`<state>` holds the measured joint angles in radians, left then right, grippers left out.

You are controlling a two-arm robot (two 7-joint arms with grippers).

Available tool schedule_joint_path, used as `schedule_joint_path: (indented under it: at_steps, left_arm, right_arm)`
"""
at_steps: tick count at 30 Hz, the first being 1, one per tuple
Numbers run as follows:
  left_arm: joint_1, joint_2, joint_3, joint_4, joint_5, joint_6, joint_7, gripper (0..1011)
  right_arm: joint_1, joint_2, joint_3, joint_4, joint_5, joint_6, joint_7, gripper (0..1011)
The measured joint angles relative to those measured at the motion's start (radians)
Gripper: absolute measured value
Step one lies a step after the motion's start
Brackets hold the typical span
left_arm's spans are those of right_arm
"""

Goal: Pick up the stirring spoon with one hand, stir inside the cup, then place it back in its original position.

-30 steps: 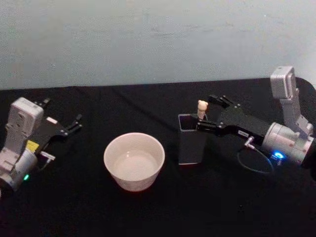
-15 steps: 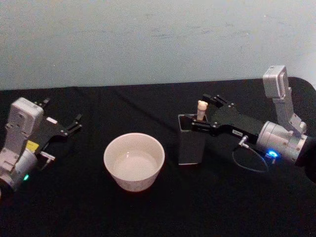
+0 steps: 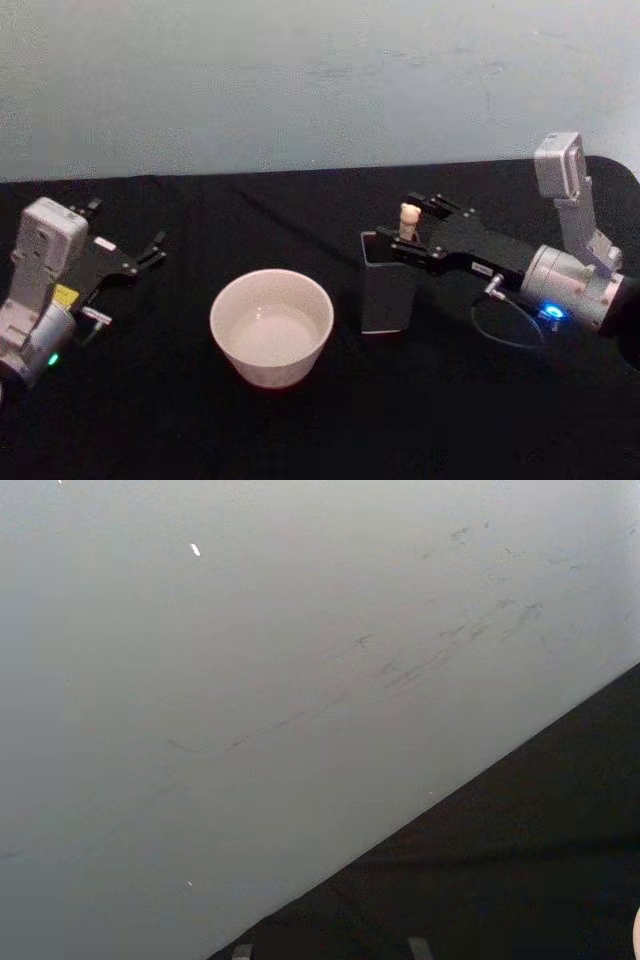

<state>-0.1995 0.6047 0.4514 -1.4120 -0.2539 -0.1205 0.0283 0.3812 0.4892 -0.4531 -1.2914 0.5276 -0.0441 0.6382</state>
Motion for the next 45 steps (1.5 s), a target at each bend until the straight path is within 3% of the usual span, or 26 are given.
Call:
schedule_joint_path:
  at_steps: [20, 33, 45]
  left_arm:
    - [0.000, 0.000, 0.000, 0.000, 0.000, 0.000, 0.000, 1001]
    - [0.000, 0.000, 0.000, 0.000, 0.000, 0.000, 0.000, 1001]
    - [0.000, 0.000, 0.000, 0.000, 0.000, 0.000, 0.000, 1001]
  right_arm:
    - [-0.001, 0.001, 0.001, -0.001, 0.002, 0.001, 0.000, 227]
    - [-0.011, -0.001, 0.009, -0.018, 0.009, -0.004, -0.002, 213]
    - [-0.034, 0.014, 0.060, -0.123, 0.061, -0.025, -0.007, 213]
